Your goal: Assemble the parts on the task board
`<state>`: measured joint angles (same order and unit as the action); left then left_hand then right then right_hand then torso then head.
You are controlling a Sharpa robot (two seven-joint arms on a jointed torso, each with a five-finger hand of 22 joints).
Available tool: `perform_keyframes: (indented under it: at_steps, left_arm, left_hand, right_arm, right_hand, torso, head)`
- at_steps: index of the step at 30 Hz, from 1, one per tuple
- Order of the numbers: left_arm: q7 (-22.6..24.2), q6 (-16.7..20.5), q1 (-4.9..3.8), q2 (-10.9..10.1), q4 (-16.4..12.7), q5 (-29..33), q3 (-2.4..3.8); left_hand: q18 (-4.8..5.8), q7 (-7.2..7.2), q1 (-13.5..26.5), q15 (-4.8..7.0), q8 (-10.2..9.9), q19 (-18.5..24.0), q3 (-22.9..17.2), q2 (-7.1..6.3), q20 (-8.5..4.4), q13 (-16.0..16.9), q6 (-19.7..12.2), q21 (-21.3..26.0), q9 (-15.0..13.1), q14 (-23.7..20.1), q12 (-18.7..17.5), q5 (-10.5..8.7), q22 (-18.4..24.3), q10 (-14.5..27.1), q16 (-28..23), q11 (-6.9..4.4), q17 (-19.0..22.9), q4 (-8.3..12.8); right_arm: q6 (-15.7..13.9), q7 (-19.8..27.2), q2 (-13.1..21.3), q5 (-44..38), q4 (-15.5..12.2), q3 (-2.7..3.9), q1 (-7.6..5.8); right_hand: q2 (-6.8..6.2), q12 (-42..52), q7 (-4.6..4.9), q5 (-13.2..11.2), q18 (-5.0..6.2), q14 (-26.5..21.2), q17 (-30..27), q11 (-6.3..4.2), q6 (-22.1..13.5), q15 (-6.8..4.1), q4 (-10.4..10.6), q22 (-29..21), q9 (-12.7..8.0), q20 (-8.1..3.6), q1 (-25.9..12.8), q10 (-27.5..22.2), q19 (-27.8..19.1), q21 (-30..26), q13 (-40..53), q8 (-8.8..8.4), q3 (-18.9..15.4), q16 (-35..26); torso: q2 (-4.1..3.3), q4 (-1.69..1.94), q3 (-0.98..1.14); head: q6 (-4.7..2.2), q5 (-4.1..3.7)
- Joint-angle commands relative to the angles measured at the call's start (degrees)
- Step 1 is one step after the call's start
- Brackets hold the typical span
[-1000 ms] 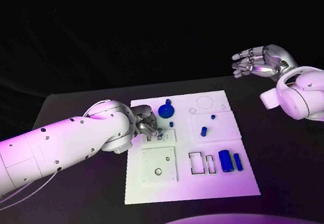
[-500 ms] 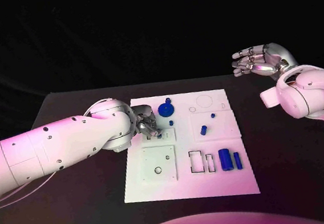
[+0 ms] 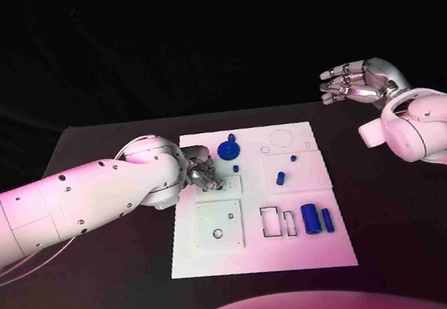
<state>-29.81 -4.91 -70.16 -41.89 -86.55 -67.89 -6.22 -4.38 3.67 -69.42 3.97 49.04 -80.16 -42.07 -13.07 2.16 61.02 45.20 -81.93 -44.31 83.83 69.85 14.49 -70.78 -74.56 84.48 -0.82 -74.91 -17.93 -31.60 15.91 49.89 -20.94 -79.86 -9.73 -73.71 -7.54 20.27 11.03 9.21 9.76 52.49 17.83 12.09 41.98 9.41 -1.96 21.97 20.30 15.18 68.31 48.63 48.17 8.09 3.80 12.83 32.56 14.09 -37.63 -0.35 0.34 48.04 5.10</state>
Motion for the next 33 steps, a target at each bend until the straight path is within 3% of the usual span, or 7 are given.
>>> perform_keyframes:
  at_steps: [1, 19, 33]
  left_arm:
    - [-0.11, -1.75, 0.13, 0.02, -0.14, -0.31, -0.04]
    - [-0.31, -3.07, 0.14, 0.74, 0.90, 0.76, -0.03]
    - [-0.46, -4.26, 0.28, 2.18, 2.59, 1.96, -0.04]
  left_hand:
    - [0.48, -0.32, 0.43, 0.37, 0.36, -0.30, -12.01, 0.25, -0.09, -0.02, 0.27, -0.24, -0.07, 4.06, 0.37, 0.24, -0.07, -0.36, 0.08, -0.17, -8.24, 11.52]
    - [0.49, -0.42, 1.48, 0.44, 0.51, -0.32, -12.58, 0.57, -0.17, -0.07, 0.51, -0.26, -0.20, 4.06, 0.38, 0.12, -0.13, -0.52, 0.06, -0.24, -8.24, 11.45]
    - [0.50, -0.56, 2.74, 0.51, 0.64, -0.35, -12.97, 1.51, -0.24, -0.06, 0.69, -0.29, -0.36, 4.07, 0.42, -0.08, -0.22, -0.69, 0.06, -0.34, -8.26, 11.24]
  right_arm:
    - [0.87, 0.42, -0.02, -0.12, 0.02, 0.01, 0.05]
    - [0.90, 0.41, 0.07, -0.12, -0.05, 0.01, 0.14]
    - [0.97, 0.36, 0.19, -0.12, -0.11, 0.00, 0.31]
  right_hand:
    - [0.19, 0.37, 4.62, 0.28, 0.50, -0.47, -0.06, 0.02, -0.08, 0.09, 0.06, -0.11, -0.10, 0.30, -0.21, -0.33, 0.13, -0.32, -0.03, -0.26, -0.31, -0.23]
    - [0.21, 0.39, 4.62, 0.30, 0.50, -0.49, -0.09, 0.03, -0.08, 0.10, 0.07, -0.16, -0.10, 0.31, -0.22, -0.35, 0.13, -0.36, -0.04, -0.26, -0.33, -0.23]
    - [0.25, 0.42, 4.63, 0.35, 0.50, -0.56, -0.16, 0.04, -0.08, 0.12, 0.06, -0.27, -0.11, 0.33, -0.21, -0.39, 0.13, -0.45, -0.04, -0.27, -0.36, -0.23]
  torso:
    - [0.00, -0.04, 0.02]
    - [-0.04, -0.06, 0.07]
    - [-0.02, -0.06, 0.07]
  head:
    - [0.01, 0.00]
    - [0.15, 0.13]
    - [0.44, -0.27]
